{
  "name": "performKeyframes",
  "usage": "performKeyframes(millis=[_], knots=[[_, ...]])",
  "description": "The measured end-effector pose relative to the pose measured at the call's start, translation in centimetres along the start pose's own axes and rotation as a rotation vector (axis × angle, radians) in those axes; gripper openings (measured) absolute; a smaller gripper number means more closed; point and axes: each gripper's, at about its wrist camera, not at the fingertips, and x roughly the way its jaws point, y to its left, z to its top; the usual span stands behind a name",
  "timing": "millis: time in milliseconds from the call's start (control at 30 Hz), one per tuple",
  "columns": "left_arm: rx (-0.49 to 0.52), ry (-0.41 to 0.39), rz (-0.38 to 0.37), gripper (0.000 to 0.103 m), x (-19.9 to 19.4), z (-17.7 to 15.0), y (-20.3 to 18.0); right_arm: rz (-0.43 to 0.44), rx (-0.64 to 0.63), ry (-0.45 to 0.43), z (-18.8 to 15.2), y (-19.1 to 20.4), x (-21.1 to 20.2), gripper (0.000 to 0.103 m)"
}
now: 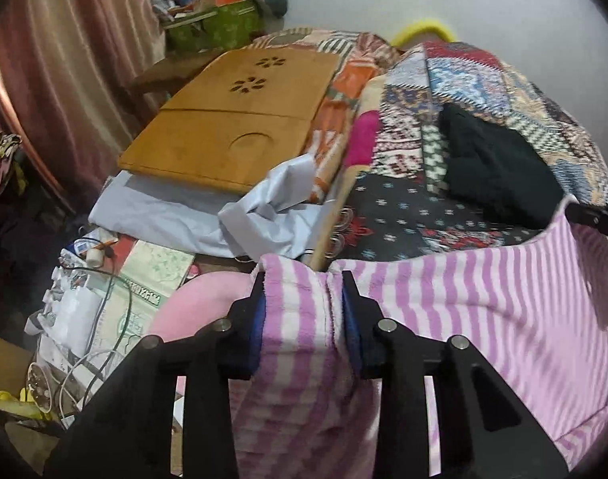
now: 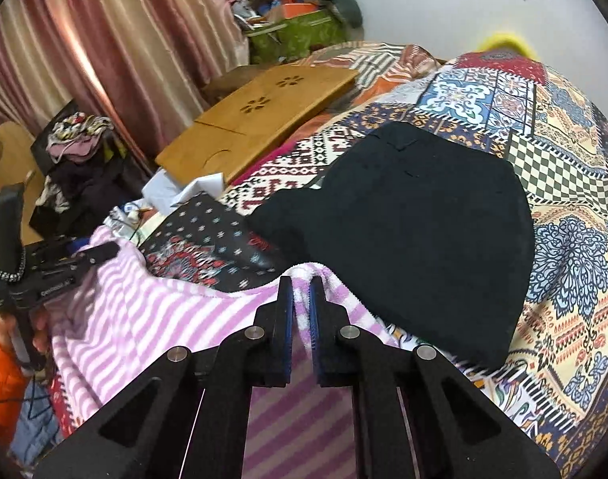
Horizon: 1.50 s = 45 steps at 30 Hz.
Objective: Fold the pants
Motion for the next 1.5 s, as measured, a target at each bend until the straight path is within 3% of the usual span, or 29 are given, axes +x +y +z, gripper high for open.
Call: performKeyframes(millis=[133, 200, 267, 333, 467, 600, 667, 833, 933, 1100, 1200, 1367, 1500], knots=[[0.021, 0.029, 0.021, 0.035, -0.4, 0.2, -0.7, 0.009, 0.011, 0.106, -0.7, -0.8, 1.1, 0.007], [0.046, 0.008, 0.042, 0.036, -2.0, 0.2, -1.5, 0.005, 0.016, 0.109, -1.1, -1.4, -0.7, 0.009], [0.052, -0.005, 0.036, 0.036, -3.3, 0.4, -2.1, 0.01, 0.026, 0.086, -1.7, -2.6, -3.2, 0.018], [0.051, -0.021, 0.006, 0.037, -4.8, 0.7, -2.9, 0.007, 0.07, 0.042, -2.9, -4.7, -6.7, 0.033], [0.069, -0.045, -0.049, 0.042, -6.7, 1.4, -5.9, -0.076, 0.135, -0.004, -6.0, -9.4, -13.0, 0.036], [0.121, -0.056, -0.138, 0.045, -8.0, 1.7, -10.9, -0.249, 0.169, 0.01, -11.1, -14.2, -17.7, 0.036], [0.151, -0.046, -0.198, 0.045, -8.3, 1.4, -14.1, -0.326, 0.178, 0.037, -13.6, -15.8, -18.9, 0.036], [0.233, 0.022, -0.302, 0.05, -7.4, -0.5, -21.2, -0.399, 0.197, 0.126, -19.0, -19.4, -19.5, 0.036], [0.273, 0.093, -0.329, 0.05, -5.7, -2.4, -24.6, -0.382, 0.222, 0.17, -21.0, -21.3, -18.9, 0.036], [0.307, 0.199, -0.336, 0.05, -3.3, -5.2, -27.2, -0.354, 0.196, 0.206, -21.0, -22.3, -16.8, 0.036], [0.303, 0.21, -0.336, 0.05, -3.2, -5.9, -27.0, -0.347, 0.151, 0.195, -20.1, -21.8, -15.9, 0.036], [0.275, 0.217, -0.337, 0.05, -3.4, -6.4, -25.8, -0.225, 0.123, 0.167, -17.3, -20.1, -13.8, 0.036], [0.284, 0.218, -0.334, 0.05, -3.4, -6.7, -25.1, -0.218, 0.041, 0.166, -14.7, -17.8, -11.6, 0.036]])
